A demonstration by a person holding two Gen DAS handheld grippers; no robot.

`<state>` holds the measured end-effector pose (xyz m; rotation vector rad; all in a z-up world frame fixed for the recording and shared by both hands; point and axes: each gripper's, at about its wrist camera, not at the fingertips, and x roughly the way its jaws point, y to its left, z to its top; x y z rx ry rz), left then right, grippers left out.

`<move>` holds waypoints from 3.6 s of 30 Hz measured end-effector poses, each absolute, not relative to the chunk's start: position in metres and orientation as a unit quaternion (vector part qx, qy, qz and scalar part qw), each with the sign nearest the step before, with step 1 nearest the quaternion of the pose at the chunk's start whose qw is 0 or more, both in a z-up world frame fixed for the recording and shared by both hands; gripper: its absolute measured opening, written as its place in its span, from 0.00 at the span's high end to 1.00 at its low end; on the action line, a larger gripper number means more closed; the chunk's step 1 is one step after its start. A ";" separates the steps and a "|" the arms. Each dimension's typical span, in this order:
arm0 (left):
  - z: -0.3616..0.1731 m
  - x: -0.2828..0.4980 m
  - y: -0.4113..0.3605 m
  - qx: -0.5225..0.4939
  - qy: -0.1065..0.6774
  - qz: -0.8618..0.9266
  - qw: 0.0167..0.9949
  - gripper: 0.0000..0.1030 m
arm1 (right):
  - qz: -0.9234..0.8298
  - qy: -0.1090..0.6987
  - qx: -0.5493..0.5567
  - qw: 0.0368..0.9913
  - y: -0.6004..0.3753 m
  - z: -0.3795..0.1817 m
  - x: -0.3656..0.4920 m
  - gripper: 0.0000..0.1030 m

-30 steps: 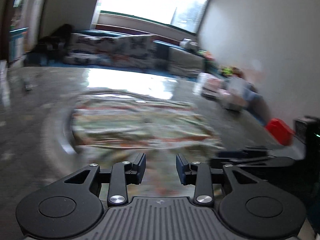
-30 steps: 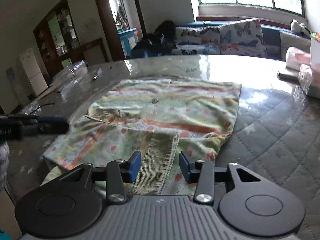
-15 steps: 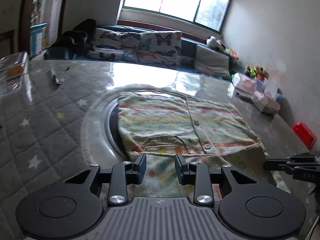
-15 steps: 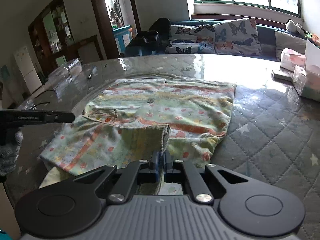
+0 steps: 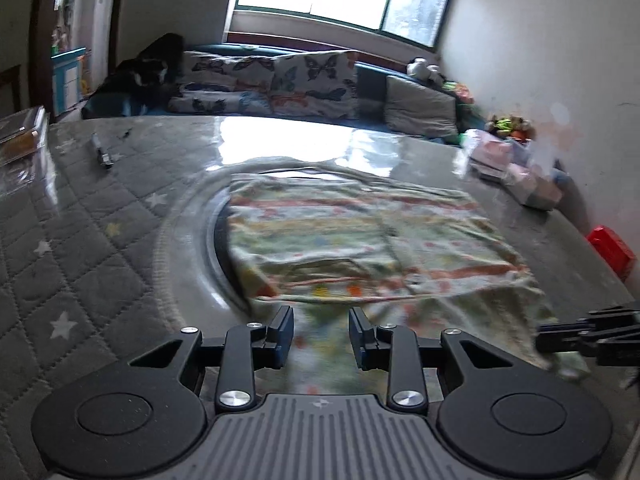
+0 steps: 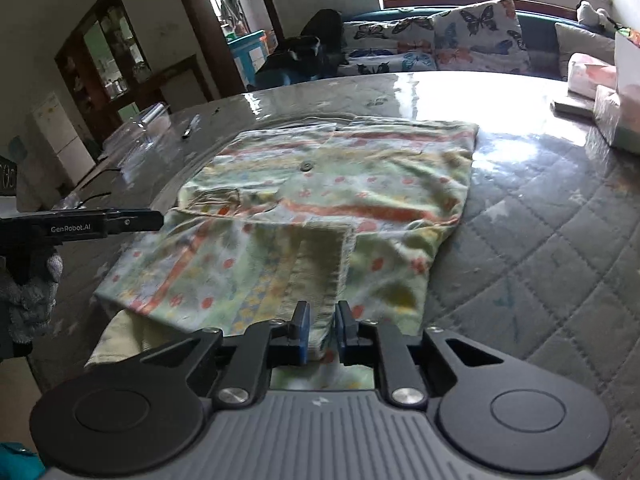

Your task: Fold clothes

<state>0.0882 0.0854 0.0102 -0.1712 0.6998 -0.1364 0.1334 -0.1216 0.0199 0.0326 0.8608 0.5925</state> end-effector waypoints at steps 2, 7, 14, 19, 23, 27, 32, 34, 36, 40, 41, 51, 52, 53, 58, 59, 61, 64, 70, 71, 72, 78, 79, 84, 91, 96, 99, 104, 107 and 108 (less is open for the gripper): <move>0.013 0.083 0.075 -0.076 0.340 -0.087 0.933 0.68 | 0.284 0.410 0.013 0.867 -0.121 0.021 0.130 0.89; 0.015 0.075 0.057 -0.057 0.337 -0.123 0.932 0.67 | 0.277 0.395 0.012 0.876 -0.124 0.031 0.123 0.98; 0.008 0.076 0.050 -0.048 0.353 -0.133 0.925 0.67 | 0.261 0.384 -0.033 0.885 -0.120 0.036 0.123 0.90; 0.012 0.085 0.046 -0.047 0.343 -0.134 0.929 0.64 | 0.278 0.353 -0.043 0.892 -0.101 0.044 0.142 0.82; 0.007 0.101 0.051 -0.061 0.348 -0.118 0.928 0.61 | 0.292 0.340 -0.062 0.892 -0.081 0.039 0.159 0.74; -0.006 0.112 0.055 -0.064 0.364 -0.107 0.923 0.61 | 0.296 0.352 -0.076 0.885 -0.070 0.025 0.169 0.74; -0.006 0.107 0.057 -0.062 0.363 -0.107 0.924 0.59 | 0.300 0.352 -0.092 0.882 -0.073 0.024 0.159 0.70; -0.004 0.102 0.057 -0.062 0.362 -0.108 0.924 0.59 | 0.310 0.348 -0.103 0.879 -0.073 0.028 0.148 0.66; -0.001 0.095 0.055 -0.060 0.360 -0.112 0.924 0.59 | 0.318 0.349 -0.114 0.874 -0.074 0.027 0.138 0.66; 0.006 0.072 0.049 -0.062 0.357 -0.119 0.924 0.57 | 0.325 0.356 -0.129 0.867 -0.079 0.020 0.121 0.63; 0.008 0.065 0.047 -0.060 0.356 -0.120 0.925 0.56 | 0.327 0.352 -0.134 0.867 -0.080 0.019 0.117 0.61; 0.007 0.012 0.034 -0.072 0.385 -0.110 0.914 0.48 | 0.323 0.332 -0.151 0.873 -0.092 0.030 0.086 0.54; 0.006 0.008 0.033 -0.079 0.389 -0.110 0.911 0.48 | 0.322 0.330 -0.152 0.874 -0.094 0.031 0.083 0.53; 0.004 0.005 0.032 -0.086 0.393 -0.111 0.909 0.48 | 0.322 0.328 -0.152 0.875 -0.096 0.033 0.080 0.51; -0.002 0.001 0.027 -0.107 0.410 -0.122 0.898 0.50 | 0.321 0.318 -0.168 0.876 -0.101 0.035 0.065 0.48; -0.003 0.001 0.027 -0.111 0.412 -0.126 0.896 0.58 | 0.322 0.316 -0.171 0.876 -0.102 0.035 0.062 0.48; -0.002 0.001 0.027 -0.120 0.414 -0.135 0.892 0.72 | 0.321 0.314 -0.178 0.876 -0.104 0.034 0.058 0.46; 0.004 0.001 0.027 -0.124 0.406 -0.142 0.894 0.87 | 0.318 0.311 -0.190 0.875 -0.106 0.031 0.053 0.43; 0.030 0.019 0.032 -0.131 0.372 -0.149 0.907 0.89 | 0.332 0.305 -0.211 0.867 -0.106 0.025 0.045 0.36; 0.033 0.024 0.033 -0.135 0.368 -0.150 0.908 0.90 | 0.336 0.303 -0.214 0.866 -0.105 0.024 0.044 0.36; 0.036 0.029 0.034 -0.137 0.365 -0.152 0.908 0.90 | 0.340 0.299 -0.217 0.865 -0.104 0.024 0.043 0.36; 0.044 0.057 0.041 -0.158 0.364 -0.160 0.904 0.90 | 0.359 0.279 -0.218 0.863 -0.087 0.023 0.047 0.39; 0.044 0.060 0.041 -0.159 0.365 -0.162 0.903 0.90 | 0.362 0.276 -0.213 0.864 -0.084 0.022 0.050 0.40; 0.042 0.064 0.046 -0.154 0.365 -0.168 0.903 0.88 | 0.369 0.298 -0.154 0.867 -0.075 0.024 0.076 0.70; 0.045 0.036 0.064 -0.123 0.332 -0.170 0.920 0.40 | 0.372 0.329 -0.055 0.866 -0.085 0.042 0.105 0.85; 0.040 0.008 0.075 -0.084 0.305 -0.146 0.937 0.29 | 0.373 0.325 -0.040 0.868 -0.083 0.053 0.115 0.86; 0.031 0.002 0.073 -0.045 0.300 -0.126 0.944 0.29 | 0.371 0.323 -0.036 0.870 -0.082 0.056 0.120 0.87; 0.016 0.002 0.058 0.054 0.281 -0.108 0.952 0.29 | 0.370 0.318 -0.040 0.872 -0.080 0.060 0.121 0.88; 0.007 0.004 0.048 0.119 0.263 -0.108 0.951 0.43 | 0.369 0.317 -0.039 0.873 -0.081 0.060 0.121 0.88; 0.004 0.004 0.045 0.141 0.257 -0.108 0.950 0.48 | 0.368 0.316 -0.037 0.873 -0.082 0.060 0.120 0.88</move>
